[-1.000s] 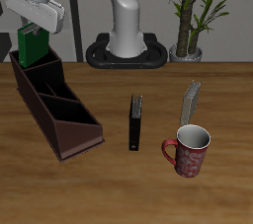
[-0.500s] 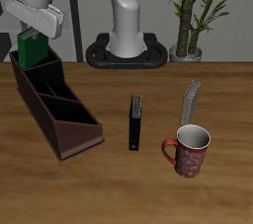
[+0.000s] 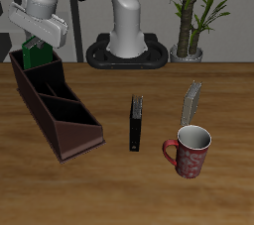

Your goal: Place the green book into the right desk caddy's right compartment

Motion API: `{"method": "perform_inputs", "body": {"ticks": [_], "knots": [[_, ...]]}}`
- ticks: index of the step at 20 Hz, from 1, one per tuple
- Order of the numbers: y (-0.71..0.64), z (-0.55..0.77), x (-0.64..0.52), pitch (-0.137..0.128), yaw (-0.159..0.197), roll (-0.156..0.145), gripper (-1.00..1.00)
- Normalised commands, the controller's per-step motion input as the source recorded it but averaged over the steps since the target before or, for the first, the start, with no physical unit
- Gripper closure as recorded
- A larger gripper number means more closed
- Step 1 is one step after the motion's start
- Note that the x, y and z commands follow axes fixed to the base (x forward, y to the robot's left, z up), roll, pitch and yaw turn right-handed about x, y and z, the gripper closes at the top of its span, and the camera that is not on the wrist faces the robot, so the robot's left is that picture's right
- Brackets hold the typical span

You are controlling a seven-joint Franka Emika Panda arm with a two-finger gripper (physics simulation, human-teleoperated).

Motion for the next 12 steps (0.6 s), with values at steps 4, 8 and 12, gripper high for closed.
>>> {"method": "perform_inputs", "body": {"ticks": [4,8,12], "knots": [[-0.02,0.13,-0.03,-0.003,-0.024,-0.010,-1.00],[-0.02,0.15,-0.08,-0.016,0.007,-0.013,-1.00],[0.02,0.10,-0.07,-0.020,0.010,-0.001,-1.00]]}}
